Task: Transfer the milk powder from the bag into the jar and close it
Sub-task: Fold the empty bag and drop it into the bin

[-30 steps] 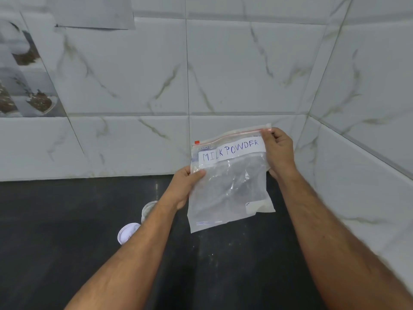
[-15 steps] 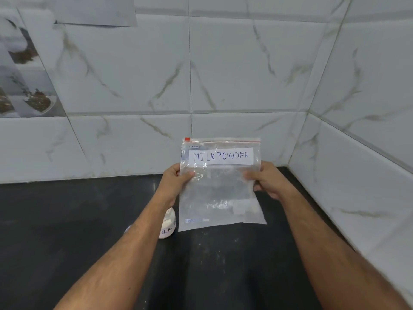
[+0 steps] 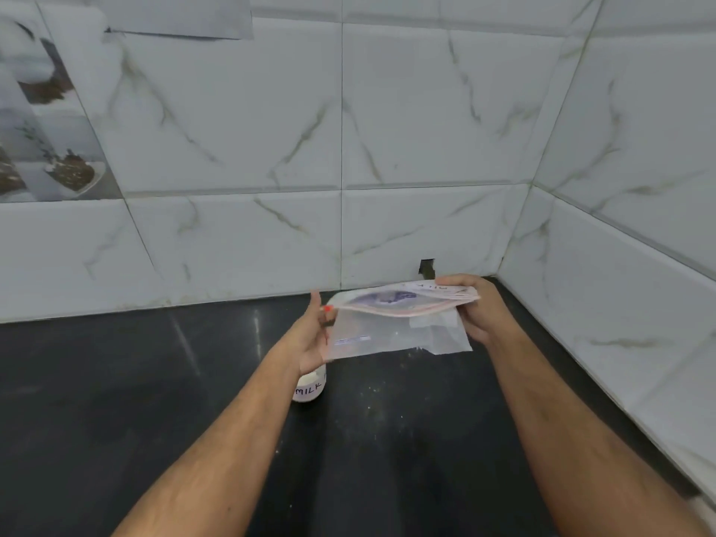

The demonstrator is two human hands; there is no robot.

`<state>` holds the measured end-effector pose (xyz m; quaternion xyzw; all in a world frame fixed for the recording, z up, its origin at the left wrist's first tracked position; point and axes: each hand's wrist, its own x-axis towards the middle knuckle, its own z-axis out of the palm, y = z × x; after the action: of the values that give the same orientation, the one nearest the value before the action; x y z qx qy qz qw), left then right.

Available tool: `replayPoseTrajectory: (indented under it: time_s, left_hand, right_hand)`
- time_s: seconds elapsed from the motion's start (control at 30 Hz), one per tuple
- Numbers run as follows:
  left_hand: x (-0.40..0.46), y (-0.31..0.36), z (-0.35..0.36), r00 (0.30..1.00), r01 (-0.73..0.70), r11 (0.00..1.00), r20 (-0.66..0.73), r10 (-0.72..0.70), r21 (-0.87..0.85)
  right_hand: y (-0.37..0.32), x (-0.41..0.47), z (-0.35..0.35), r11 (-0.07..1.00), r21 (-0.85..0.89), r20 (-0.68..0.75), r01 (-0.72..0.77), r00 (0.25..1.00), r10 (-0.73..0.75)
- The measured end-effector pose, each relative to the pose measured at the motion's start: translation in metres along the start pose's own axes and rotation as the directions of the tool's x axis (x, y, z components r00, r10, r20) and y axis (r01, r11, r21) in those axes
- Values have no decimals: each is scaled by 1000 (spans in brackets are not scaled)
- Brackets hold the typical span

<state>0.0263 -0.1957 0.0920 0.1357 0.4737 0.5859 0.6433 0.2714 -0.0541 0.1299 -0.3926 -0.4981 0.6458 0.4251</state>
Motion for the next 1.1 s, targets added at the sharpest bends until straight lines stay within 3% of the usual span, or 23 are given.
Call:
replayPoseTrajectory:
  time_s: [0.1,0.17,0.27,0.37,0.47,0.57,0.63,0.7,0.77,0.83,0.93,1.1]
  left_hand:
    - [-4,-18,-6,994,62,940,102,-29,-336]
    - [-7,-34,-1,992,54,893,125,2,-446]
    - [-7,-57,16,986,54,916,166,14,-398]
    - [-11,-68,41,985,4,954,165,48,-301]
    - [-7,-75,56,985,-65,985,150,89,-157]
    - [-1,-88,64,975,-113,991,186,123,-67]
    - [-2,-97,70,982,-115,993,148,117,-16]
    - [-5,-108,77,986,-109,992,133,100,63]
    - [-8,-121,82,984,-102,983,159,78,155]
    - [-12,-136,90,980,-89,967,193,43,238]
    - [-28,-163,114,962,-95,931,272,-5,354]
    - [-64,-233,169,923,-96,872,371,-103,481]
  right_hand:
    - [7,-8,-5,992,122,-29,-35,999,39]
    - [10,-19,-4,987,161,-131,16,991,6]
    - [14,-46,1,992,94,-248,83,967,-58]
    - [26,-76,-2,962,-201,-256,183,938,-232]
    - [37,-109,-12,720,-644,-114,258,898,-424]
    - [44,-139,-21,480,-826,54,295,890,-453]
    - [52,-156,-37,416,-862,135,289,923,-360]
    - [53,-179,-56,574,-792,158,208,978,-136]
    - [48,-202,-76,783,-620,205,48,973,103]
    - [44,-218,-93,887,-458,149,-60,978,144]
    - [44,-233,-109,909,-372,-143,-188,979,144]
    - [66,-283,-157,933,-142,-245,-332,925,292]
